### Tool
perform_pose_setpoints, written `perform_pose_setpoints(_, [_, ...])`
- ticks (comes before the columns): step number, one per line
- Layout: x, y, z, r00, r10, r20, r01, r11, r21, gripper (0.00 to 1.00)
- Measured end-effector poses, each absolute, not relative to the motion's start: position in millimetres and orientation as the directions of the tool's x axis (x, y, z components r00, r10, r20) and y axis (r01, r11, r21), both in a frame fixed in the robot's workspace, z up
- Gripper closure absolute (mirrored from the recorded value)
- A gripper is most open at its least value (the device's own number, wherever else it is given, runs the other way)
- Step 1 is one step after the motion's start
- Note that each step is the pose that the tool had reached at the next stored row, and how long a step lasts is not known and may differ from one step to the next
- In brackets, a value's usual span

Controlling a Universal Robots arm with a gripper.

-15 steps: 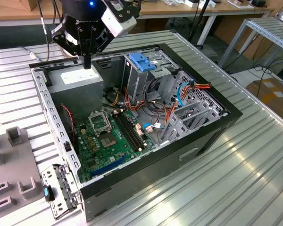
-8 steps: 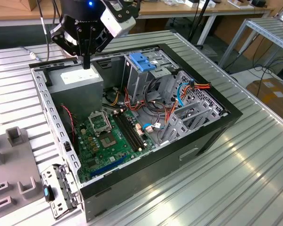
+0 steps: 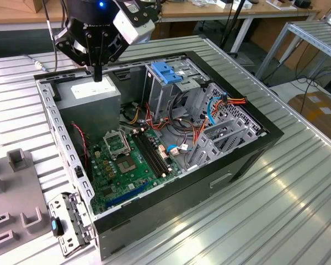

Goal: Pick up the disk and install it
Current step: 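Reach for the disk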

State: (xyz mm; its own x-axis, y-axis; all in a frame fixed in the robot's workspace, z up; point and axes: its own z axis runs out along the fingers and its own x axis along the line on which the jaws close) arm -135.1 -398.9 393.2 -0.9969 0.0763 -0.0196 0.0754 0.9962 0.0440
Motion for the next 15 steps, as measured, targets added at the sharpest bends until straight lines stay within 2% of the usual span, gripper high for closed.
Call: perform_pose_setpoints(15, [-139.8, -398.9, 393.2, -0.997, 0.076, -0.019, 0.075, 0.996, 0.044, 0.89])
